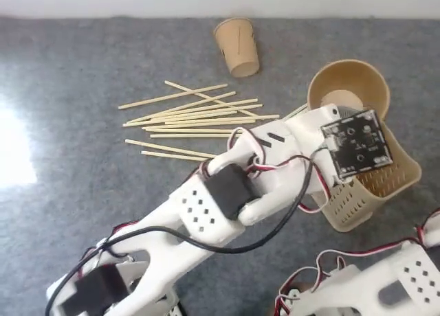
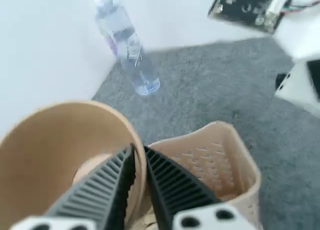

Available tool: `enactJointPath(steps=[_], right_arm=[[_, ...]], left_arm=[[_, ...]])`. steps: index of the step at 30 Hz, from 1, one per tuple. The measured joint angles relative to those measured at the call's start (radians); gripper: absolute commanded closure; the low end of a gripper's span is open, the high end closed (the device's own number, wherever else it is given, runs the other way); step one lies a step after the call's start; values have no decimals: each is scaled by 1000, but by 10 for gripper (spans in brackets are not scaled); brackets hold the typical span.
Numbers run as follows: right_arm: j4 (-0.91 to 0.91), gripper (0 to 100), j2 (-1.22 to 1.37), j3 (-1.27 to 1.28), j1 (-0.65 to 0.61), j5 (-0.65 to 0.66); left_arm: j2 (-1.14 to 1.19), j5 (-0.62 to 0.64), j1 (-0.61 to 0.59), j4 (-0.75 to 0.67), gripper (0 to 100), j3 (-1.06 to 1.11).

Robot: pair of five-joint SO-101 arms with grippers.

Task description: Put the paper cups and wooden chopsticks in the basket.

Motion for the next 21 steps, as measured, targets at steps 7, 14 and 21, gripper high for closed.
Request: enactJointPath(steps=[7, 14, 21], right_arm=[[0, 836, 0, 0, 0, 0], [0, 837, 0, 0, 2, 0], [0, 837, 0, 0, 2, 0]], left_arm=[[29, -14, -3, -23, 987, -49], [109, -14, -6, 31, 987, -114], [132, 28, -8, 68, 987, -114]])
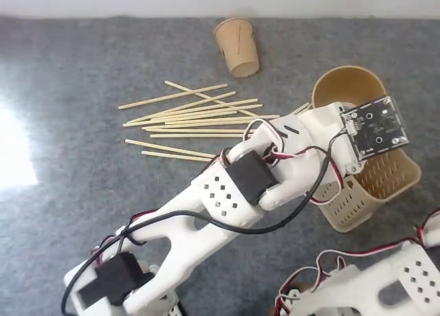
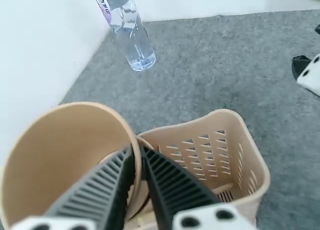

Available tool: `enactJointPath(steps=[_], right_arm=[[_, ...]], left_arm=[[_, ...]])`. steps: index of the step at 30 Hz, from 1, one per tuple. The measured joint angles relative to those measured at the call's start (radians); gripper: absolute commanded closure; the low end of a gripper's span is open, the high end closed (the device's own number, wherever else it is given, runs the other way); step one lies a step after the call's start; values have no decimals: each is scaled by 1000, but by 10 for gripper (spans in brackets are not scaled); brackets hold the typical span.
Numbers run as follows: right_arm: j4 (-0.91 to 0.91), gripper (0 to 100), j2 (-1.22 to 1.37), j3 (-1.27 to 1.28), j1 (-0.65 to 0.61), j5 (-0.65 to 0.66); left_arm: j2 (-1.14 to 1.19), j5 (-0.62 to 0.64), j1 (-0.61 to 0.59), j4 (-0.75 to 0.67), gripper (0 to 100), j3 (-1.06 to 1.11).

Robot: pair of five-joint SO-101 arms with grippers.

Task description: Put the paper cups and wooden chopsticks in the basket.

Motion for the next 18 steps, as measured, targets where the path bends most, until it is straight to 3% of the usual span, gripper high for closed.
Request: enactJointPath(steps=[8, 18], right_arm=[[0, 837, 0, 0, 0, 0], [0, 837, 0, 28, -2, 0]], left_arm=[[8, 77, -21, 3, 791, 0], [6, 121, -21, 38, 782, -11]])
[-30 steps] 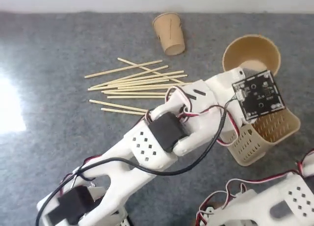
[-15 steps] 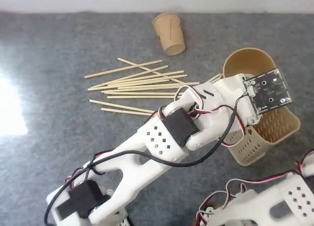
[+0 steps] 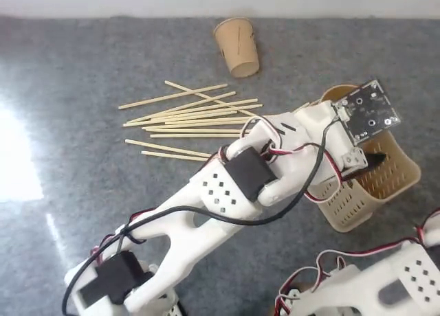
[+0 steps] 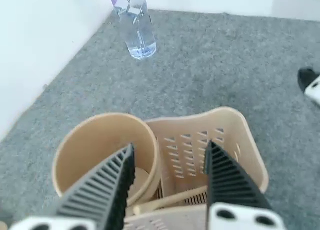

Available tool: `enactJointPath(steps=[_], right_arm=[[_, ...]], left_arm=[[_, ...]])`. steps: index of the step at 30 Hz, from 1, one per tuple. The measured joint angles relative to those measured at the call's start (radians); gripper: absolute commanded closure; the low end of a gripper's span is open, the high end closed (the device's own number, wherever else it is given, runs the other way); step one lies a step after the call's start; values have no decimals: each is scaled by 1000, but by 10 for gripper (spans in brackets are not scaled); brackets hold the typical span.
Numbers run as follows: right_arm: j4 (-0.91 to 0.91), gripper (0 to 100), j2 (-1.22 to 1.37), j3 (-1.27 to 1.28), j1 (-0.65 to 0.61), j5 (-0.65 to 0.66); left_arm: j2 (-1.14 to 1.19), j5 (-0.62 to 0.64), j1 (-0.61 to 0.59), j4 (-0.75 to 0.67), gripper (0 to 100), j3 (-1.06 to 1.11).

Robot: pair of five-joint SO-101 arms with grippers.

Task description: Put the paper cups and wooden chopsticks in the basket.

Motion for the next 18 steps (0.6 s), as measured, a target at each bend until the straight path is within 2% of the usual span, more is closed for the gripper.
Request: enactJointPath(steps=[5, 9, 12, 18], right_arm=[[0, 837, -3, 0, -66, 0], [-3, 837, -104, -32, -138, 2], [-49, 837, -261, -41, -230, 17], [-69, 837, -517, -69, -459, 48]], left_arm=[[-129, -21, -46, 104, 784, -86], [-295, -75, -152, 292, 784, -150], [-425, -84, -328, 451, 783, -163], [-595, -84, -875, 634, 783, -130]])
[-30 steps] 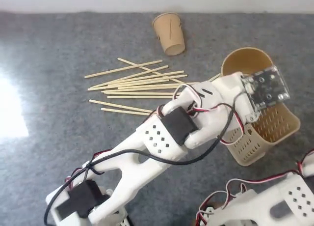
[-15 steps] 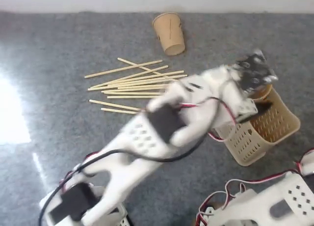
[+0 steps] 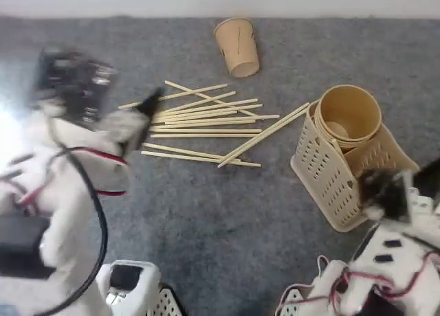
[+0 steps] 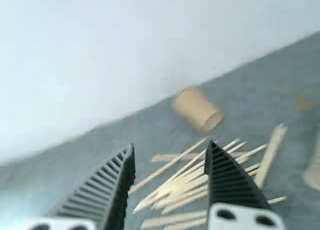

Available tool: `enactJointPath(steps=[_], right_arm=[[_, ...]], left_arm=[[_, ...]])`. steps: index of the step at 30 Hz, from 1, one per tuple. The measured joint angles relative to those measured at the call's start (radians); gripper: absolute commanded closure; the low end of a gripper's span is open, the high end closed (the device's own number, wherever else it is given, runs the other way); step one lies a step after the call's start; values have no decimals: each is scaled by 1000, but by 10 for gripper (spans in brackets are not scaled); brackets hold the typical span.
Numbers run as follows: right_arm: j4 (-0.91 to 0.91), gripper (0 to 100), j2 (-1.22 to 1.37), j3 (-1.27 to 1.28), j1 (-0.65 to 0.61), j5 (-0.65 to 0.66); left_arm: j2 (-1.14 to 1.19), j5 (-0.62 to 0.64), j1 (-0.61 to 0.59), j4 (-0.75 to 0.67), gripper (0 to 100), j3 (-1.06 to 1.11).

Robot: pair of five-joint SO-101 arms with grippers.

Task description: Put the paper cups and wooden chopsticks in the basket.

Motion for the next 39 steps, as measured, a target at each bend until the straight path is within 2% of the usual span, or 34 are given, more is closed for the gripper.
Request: enactJointPath(steps=[3, 7, 13, 17, 23, 26, 28, 32, 39], right_arm=[[32, 837, 0, -41, -84, 38], [130, 837, 95, -170, -189, 71], [288, 837, 333, -457, -394, 77], [400, 837, 519, -655, -565, 68], [508, 838, 830, -925, -827, -28], [537, 838, 957, -1036, -964, -41], [545, 838, 1030, -1083, -1019, -44], [545, 838, 1175, -1103, -1039, -35], [560, 838, 1373, -1103, -1106, 103]], left_arm=[[-5, 0, -206, 21, 783, 137], [-8, 0, -331, -129, 783, 462], [-6, 0, -423, -423, 783, 977], [-6, 0, -482, -603, 783, 1175], [-6, 43, -473, -819, 783, 1424], [-6, 49, -466, -830, 783, 1453], [-11, 49, -468, -786, 783, 1452], [-72, 49, -465, -657, 783, 1455], [-304, 43, -384, -666, 783, 1617]])
